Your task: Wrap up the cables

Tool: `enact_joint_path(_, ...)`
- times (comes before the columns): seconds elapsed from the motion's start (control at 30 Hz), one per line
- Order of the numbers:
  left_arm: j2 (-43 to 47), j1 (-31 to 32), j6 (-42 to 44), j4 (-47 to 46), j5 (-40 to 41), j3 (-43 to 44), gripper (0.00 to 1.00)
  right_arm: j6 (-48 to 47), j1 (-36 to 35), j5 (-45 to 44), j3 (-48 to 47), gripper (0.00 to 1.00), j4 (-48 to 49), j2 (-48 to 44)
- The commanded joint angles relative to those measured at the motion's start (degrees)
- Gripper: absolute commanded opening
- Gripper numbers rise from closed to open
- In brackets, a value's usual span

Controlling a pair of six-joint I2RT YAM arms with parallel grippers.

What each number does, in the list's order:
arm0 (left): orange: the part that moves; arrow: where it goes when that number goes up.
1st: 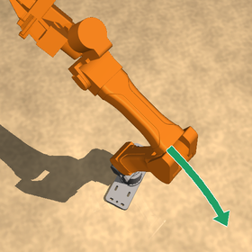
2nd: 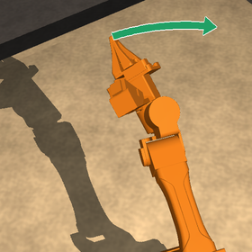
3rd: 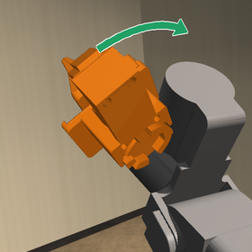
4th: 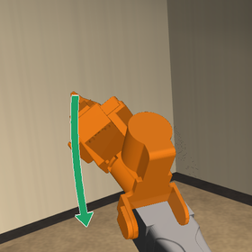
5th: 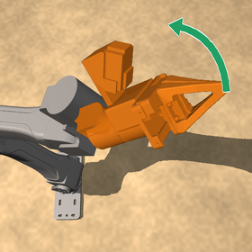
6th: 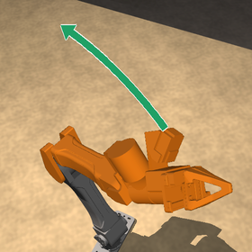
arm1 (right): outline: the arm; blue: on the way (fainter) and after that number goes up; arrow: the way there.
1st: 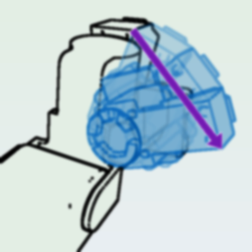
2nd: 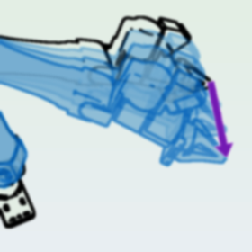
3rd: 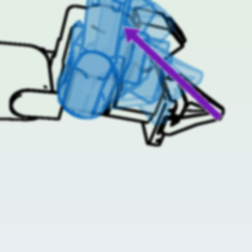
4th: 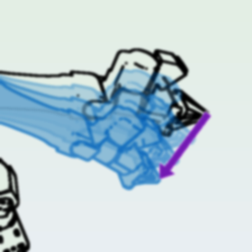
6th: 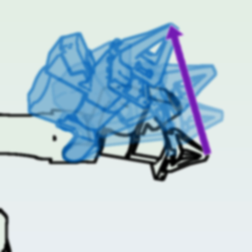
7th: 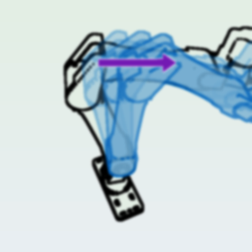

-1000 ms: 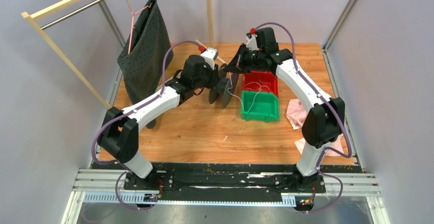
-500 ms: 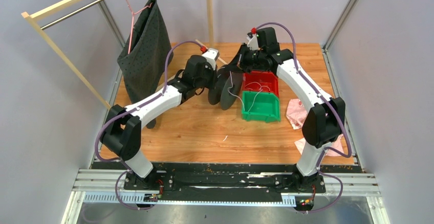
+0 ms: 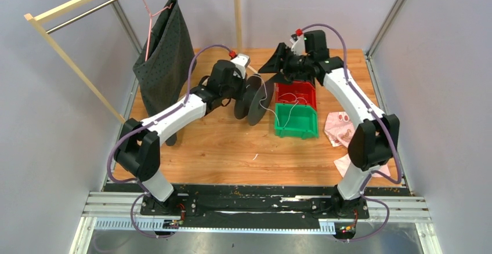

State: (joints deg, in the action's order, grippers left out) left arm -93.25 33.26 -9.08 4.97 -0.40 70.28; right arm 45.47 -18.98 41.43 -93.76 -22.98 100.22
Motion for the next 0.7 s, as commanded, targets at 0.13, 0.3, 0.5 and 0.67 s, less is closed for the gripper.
enact_joint_path(0.13,5.5,-4.2,7.4,24.1,-1.8,18.8,0.00,-24.5,5.5,-4.8,8.4,0.73,-1.2,-15.7)
enact_joint_path(0.3,5.3,-6.1,6.5,35.0,-2.3,31.9,0.00,-40.1,2.2,-7.6,19.4,0.64,3.9,-19.6)
enact_joint_path(0.5,4.9,-6.3,4.0,39.9,-3.6,39.1,0.00,-52.8,-5.2,-13.2,36.2,0.72,25.6,-25.7)
enact_joint_path(0.67,5.3,-6.3,2.7,40.3,-4.2,40.3,0.00,-49.6,-6.5,-9.3,38.1,0.76,32.7,-23.2)
